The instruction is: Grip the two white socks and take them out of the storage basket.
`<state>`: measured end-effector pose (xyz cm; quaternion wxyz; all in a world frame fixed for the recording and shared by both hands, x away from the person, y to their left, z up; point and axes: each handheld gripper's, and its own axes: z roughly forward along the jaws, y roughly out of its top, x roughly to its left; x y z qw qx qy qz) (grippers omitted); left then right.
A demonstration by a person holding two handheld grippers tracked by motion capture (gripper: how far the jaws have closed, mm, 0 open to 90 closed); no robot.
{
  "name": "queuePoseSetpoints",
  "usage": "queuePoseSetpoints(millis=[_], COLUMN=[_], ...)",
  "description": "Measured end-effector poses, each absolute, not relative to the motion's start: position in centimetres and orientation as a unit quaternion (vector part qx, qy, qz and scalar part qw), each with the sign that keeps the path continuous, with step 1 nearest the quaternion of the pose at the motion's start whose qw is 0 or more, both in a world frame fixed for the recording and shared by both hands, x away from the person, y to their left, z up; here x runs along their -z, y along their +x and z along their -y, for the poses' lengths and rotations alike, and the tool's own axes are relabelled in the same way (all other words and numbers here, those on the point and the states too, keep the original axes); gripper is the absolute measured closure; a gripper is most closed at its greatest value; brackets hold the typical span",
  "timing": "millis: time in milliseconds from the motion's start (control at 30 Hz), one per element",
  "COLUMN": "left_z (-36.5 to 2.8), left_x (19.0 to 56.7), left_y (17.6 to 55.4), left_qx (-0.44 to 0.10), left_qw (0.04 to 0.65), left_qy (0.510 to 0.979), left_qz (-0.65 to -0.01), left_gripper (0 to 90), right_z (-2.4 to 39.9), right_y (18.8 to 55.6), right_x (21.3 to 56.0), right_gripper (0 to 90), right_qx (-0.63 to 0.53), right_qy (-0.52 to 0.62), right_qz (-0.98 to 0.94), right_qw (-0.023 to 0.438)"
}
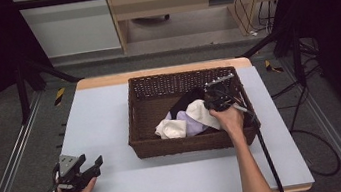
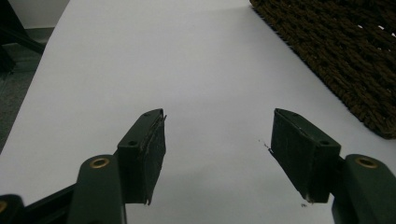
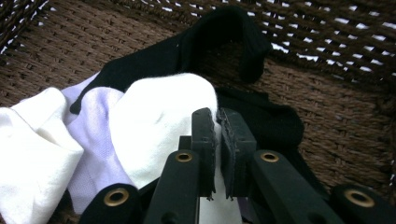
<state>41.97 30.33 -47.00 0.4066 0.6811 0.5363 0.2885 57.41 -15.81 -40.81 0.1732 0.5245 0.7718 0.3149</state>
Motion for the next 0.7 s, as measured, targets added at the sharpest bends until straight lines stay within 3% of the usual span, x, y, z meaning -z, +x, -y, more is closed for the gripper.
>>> queuePoseSetpoints(millis=[700], left_z=[-30.3], left_x=[47.0], left_y=[41.9], left_qx=[-0.289], left_qw=[0.408], left_qy=[0.68], left_qz=[-0.536], left_gripper=[34.5], right_z=[16.7], right_y=[54.9], right_x=[37.6], right_gripper=[86.4], right_qx=[-0.459], right_qy=[0.481], right_qz=[-0.702], right_qw=[0.255])
